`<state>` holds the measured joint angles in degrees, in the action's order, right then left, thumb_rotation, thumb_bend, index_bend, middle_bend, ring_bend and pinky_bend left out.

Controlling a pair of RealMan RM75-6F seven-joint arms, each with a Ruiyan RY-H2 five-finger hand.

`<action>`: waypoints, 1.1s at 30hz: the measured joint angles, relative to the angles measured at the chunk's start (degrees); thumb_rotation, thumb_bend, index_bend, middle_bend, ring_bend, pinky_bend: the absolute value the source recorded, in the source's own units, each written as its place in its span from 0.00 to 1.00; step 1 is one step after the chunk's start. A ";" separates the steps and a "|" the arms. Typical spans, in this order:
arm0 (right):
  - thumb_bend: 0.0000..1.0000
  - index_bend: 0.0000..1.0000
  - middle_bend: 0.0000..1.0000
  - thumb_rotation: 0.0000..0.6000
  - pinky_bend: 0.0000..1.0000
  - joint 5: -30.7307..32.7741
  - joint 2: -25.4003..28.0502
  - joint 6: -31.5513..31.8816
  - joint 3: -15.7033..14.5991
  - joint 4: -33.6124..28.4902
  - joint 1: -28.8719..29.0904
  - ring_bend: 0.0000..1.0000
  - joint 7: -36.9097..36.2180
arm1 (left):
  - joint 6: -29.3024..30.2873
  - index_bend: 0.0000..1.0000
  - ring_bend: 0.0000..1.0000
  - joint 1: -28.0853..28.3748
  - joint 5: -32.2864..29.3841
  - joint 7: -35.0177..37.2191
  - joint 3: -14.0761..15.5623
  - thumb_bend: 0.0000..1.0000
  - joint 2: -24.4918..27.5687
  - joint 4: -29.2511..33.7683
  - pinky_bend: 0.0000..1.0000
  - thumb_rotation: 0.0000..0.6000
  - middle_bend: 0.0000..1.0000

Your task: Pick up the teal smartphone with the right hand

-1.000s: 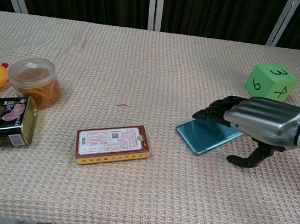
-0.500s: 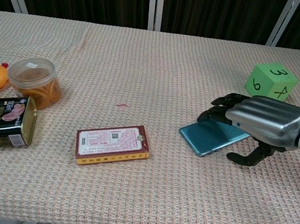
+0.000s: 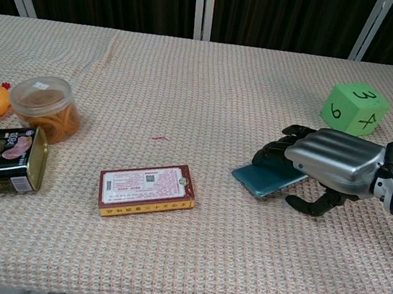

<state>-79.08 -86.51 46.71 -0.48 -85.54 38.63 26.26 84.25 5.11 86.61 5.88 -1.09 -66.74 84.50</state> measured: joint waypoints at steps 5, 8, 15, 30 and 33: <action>0.54 0.55 0.46 1.00 0.05 -1.12 -1.34 0.98 0.57 1.83 0.40 0.27 -1.65 | 0.16 0.29 0.19 -0.27 -0.30 0.42 -0.04 0.07 0.12 -0.26 0.35 1.00 0.27; 0.61 0.63 0.51 1.00 0.09 -2.10 -2.11 2.75 1.00 2.81 0.33 0.33 -2.65 | 0.16 0.29 0.19 -0.26 -0.29 0.61 -0.10 0.07 0.21 -0.37 0.35 1.00 0.27; 0.77 0.75 0.62 1.00 0.13 -3.16 -1.54 3.90 2.07 3.01 0.80 0.45 -5.03 | -0.17 0.29 0.19 -0.12 -0.26 0.84 -0.07 0.07 0.23 -0.51 0.35 1.00 0.27; 0.41 0.00 0.00 1.00 0.00 -1.11 8.06 -10.72 4.68 -1.41 9.25 0.00 -17.66 | -1.52 0.29 0.21 0.35 -1.06 0.31 -0.27 0.07 0.46 -0.19 0.35 1.00 0.27; 0.39 0.00 0.00 1.00 0.00 -1.79 7.48 -11.39 5.13 1.11 10.42 0.00 -20.84 | -1.98 0.29 0.21 0.54 -1.25 -0.01 -0.31 0.07 0.62 0.04 0.35 1.00 0.27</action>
<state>-80.87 -79.03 35.32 4.65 -84.43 49.05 5.42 82.27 5.65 85.36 5.86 -1.40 -66.12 84.54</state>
